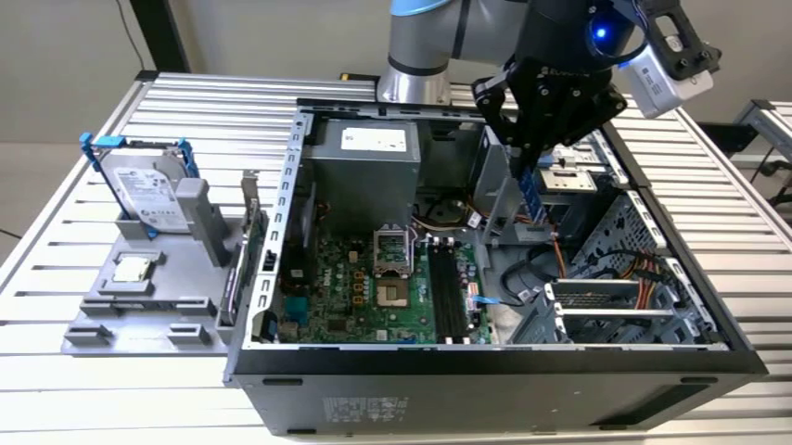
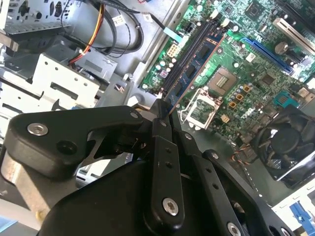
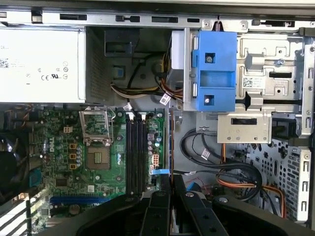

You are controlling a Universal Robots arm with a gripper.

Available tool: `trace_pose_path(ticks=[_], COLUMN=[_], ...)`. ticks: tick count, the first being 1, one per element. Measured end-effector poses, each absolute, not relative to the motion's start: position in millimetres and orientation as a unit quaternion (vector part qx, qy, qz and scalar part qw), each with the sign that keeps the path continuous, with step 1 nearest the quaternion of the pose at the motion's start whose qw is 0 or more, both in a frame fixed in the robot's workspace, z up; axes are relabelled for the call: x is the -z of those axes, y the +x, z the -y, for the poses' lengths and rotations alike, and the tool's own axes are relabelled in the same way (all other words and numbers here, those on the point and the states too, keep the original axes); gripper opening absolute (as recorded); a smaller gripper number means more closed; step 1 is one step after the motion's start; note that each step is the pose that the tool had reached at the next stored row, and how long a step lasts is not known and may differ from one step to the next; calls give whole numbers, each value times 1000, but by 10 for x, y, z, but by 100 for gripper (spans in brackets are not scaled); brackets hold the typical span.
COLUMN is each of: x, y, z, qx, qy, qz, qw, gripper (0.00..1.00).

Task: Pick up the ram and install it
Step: 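Insert the ram into the slot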

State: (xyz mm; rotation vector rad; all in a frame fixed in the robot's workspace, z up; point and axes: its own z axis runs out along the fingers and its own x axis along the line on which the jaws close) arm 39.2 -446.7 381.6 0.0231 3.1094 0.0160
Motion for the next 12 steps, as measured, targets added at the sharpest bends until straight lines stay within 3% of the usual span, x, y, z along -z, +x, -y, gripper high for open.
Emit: trace_pose_path(ticks=[12], x=[-3748], y=[392], z=[4467], qx=[-5], qy=[7], qz=[-1000], qw=[13], gripper=[0])
